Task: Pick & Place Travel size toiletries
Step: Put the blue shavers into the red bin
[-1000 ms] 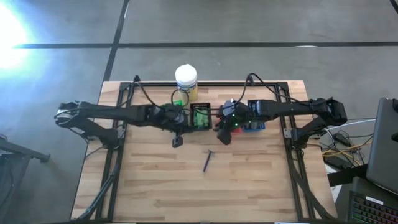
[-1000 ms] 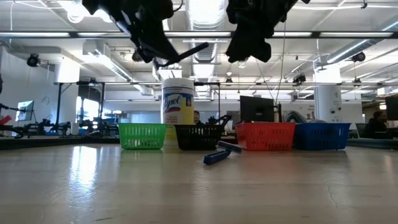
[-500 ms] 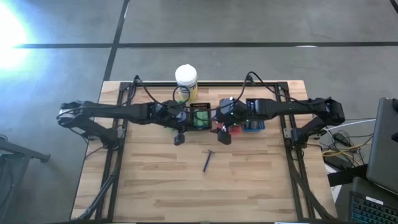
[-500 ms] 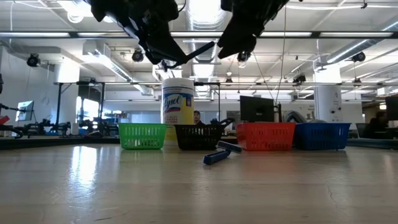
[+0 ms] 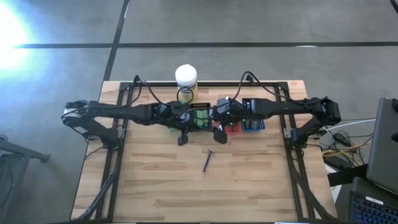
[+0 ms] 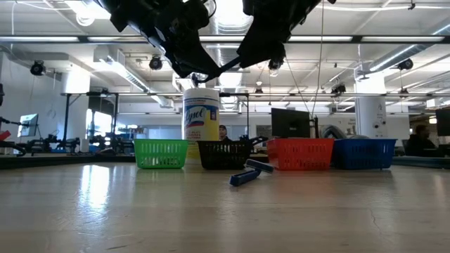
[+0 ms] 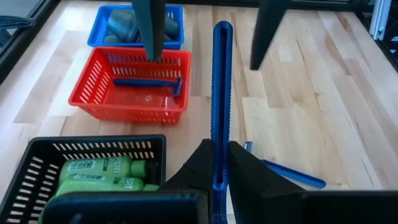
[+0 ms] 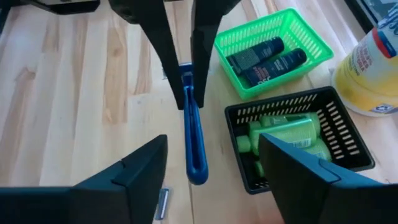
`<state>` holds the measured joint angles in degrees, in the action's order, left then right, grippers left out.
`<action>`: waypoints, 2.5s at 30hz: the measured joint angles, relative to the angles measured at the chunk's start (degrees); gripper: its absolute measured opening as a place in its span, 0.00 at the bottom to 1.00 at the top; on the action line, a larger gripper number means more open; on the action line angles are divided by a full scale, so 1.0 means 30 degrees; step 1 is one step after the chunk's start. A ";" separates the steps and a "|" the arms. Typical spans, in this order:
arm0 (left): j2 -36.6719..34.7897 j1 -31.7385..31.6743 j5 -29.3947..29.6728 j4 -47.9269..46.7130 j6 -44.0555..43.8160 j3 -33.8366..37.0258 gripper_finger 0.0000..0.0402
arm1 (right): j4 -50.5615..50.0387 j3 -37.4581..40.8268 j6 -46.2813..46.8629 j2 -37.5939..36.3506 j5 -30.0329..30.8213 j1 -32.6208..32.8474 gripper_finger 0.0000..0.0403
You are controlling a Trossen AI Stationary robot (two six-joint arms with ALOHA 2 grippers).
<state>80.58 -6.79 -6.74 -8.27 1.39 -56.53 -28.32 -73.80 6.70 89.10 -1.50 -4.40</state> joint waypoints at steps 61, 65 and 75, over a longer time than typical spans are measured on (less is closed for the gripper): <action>-0.2175 -0.1302 0.2655 -0.4434 0.2126 0.0219 0.53 | -0.4328 0.4787 2.2294 0.0837 0.8117 -0.0532 0.14; -0.2215 -0.2167 0.1017 -0.5093 0.2178 0.0219 0.53 | -0.4252 0.4780 2.2534 0.1031 0.8056 -0.0556 0.25; -0.2229 -0.2630 0.0011 -0.6845 0.2894 0.0219 0.53 | -0.4435 0.4033 2.1086 0.1252 0.7147 -0.0421 0.60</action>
<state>73.89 -14.68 -6.71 -28.81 10.07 -55.88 -41.62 -61.70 69.96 92.86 19.94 -5.67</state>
